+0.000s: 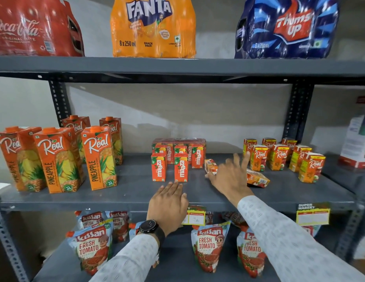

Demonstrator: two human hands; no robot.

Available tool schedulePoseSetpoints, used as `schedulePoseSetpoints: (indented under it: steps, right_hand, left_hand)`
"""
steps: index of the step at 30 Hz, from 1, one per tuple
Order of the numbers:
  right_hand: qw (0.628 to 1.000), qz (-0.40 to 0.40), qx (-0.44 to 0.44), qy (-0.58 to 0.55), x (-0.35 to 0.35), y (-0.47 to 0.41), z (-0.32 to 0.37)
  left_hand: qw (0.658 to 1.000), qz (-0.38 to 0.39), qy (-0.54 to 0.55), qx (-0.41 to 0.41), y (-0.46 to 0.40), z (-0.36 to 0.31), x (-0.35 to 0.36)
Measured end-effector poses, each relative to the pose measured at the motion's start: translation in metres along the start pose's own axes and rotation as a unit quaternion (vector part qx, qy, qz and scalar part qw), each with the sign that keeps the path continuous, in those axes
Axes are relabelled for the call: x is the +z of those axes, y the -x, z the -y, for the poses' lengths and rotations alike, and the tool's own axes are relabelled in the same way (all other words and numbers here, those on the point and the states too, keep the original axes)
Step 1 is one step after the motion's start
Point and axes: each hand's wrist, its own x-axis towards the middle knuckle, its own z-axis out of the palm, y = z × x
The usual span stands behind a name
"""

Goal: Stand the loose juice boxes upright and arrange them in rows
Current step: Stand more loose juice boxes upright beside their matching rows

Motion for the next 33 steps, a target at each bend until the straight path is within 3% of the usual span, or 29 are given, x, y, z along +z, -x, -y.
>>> schedulePoseSetpoints:
  steps: [15, 19, 23, 28, 33]
  right_hand:
    - [0.999, 0.009, -0.015, -0.034, -0.005, 0.008, -0.009]
    - [0.988, -0.053, -0.002, -0.147, -0.01, -0.001, -0.016]
    - [0.948, -0.028, -0.013, -0.318, -0.027, -0.015, -0.02]
    - [0.936, 0.004, -0.04, -0.348, -0.031, -0.027, -0.012]
    - [0.896, -0.018, 0.029, -0.443, -0.009, -0.016, 0.0]
  left_hand:
    - [1.0, 0.007, 0.005, -0.007, -0.001, 0.0, 0.001]
    - [1.0, 0.003, 0.008, -0.006, -0.001, 0.0, 0.001]
    - [1.0, 0.005, 0.006, -0.005, -0.001, 0.001, 0.001]
    - [1.0, 0.006, 0.007, -0.005, -0.001, 0.001, 0.001]
    - [1.0, 0.001, 0.003, -0.005, -0.001, 0.001, 0.001]
